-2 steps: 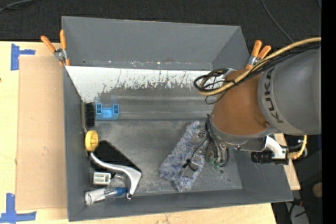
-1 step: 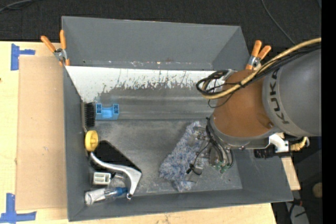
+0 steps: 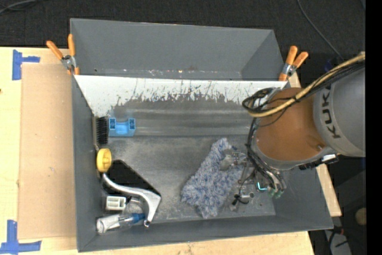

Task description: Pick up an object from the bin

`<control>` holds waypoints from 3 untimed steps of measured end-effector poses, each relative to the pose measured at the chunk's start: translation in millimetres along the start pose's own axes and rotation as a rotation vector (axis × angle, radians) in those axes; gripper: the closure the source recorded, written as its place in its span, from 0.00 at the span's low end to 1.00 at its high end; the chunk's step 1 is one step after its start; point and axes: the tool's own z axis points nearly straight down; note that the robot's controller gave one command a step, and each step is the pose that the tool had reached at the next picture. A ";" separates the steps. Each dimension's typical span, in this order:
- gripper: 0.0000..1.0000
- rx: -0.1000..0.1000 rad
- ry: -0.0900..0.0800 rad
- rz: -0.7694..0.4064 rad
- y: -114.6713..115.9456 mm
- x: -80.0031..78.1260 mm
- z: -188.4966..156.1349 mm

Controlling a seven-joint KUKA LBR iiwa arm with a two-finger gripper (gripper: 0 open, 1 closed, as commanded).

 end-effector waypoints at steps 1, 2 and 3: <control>1.00 0.001 0.002 -0.027 -22.5 -1.2 16.9; 1.00 0.001 0.002 -0.026 -22.5 -1.2 16.9; 1.00 -0.001 0.005 -0.295 -52.7 1.0 -3.3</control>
Offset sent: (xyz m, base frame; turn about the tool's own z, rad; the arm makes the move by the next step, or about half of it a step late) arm 0.0000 0.0000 0.0000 0.0000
